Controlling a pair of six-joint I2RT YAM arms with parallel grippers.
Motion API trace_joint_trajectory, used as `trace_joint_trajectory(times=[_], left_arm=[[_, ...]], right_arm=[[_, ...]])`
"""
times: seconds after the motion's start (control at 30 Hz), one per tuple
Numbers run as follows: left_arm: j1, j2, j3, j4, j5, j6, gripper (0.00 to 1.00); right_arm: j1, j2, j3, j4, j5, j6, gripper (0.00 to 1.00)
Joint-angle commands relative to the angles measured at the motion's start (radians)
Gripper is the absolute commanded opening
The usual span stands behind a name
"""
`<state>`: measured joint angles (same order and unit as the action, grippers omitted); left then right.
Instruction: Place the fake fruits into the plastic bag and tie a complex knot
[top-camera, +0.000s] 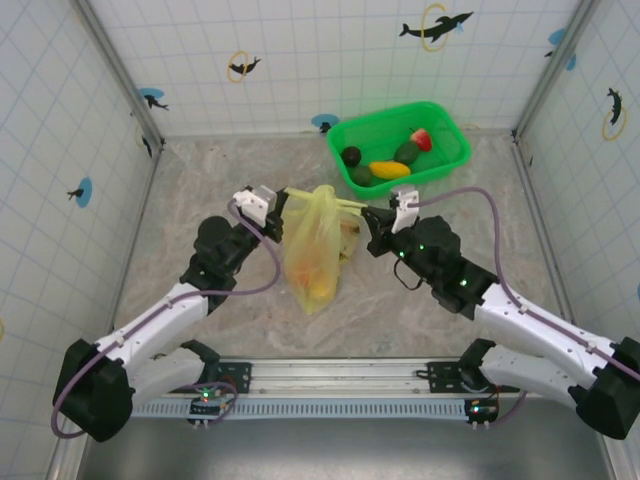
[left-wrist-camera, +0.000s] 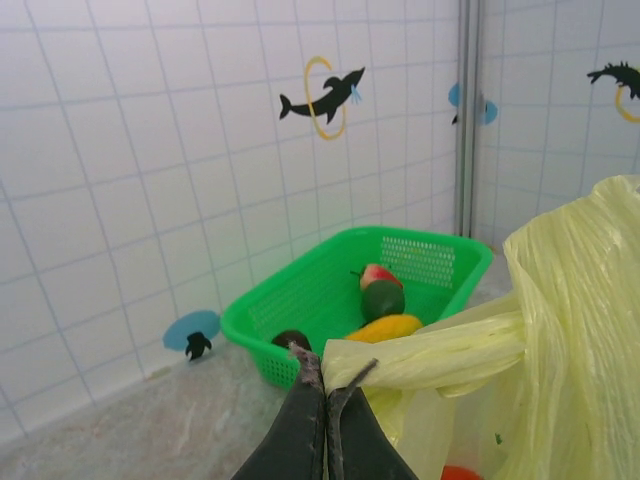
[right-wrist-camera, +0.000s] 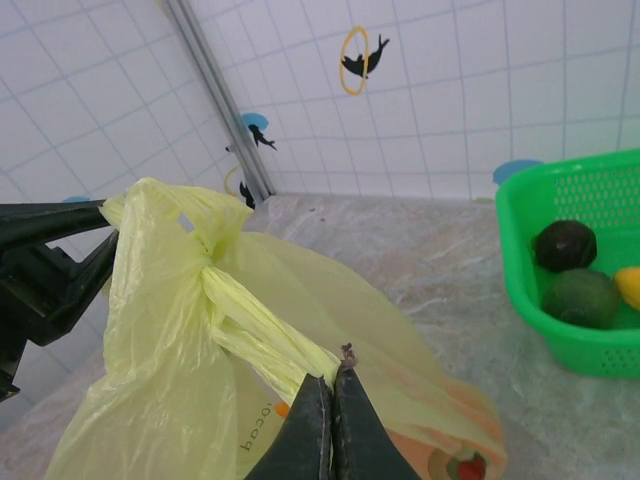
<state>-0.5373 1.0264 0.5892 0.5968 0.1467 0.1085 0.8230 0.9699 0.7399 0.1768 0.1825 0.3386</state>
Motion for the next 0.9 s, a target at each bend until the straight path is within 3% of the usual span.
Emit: trace_joint_trajectory(times=[0.0,0.13,0.43,0.7,0.87], left_arm=[[0.058,-0.038,0.063,-0.066,-0.195,0.008,0.00],[0.058,-0.058,0.047,-0.101,-0.203,0.016,0.00],[0.059,-0.060,-0.038,-0.224,-0.219,-0.042,0.00],[0.059,-0.066,-0.082,-0.252,-0.421,-0.061,0.00],[0.080,-0.053,-0.146,-0.231,-0.584,-0.111,0.00]], right_arm=[[-0.068,-0.010,0.079,-0.068,0.082,-0.028,0.00],[-0.118,0.009,0.079,-0.062,0.049,-0.040,0.00],[-0.292,0.014,-0.187,0.038,-0.053,0.079,0.00],[-0.377,-0.037,-0.310,0.054,-0.033,0.125,0.00],[-0.442,-0.067,-0.381,0.039,0.053,0.172,0.00]])
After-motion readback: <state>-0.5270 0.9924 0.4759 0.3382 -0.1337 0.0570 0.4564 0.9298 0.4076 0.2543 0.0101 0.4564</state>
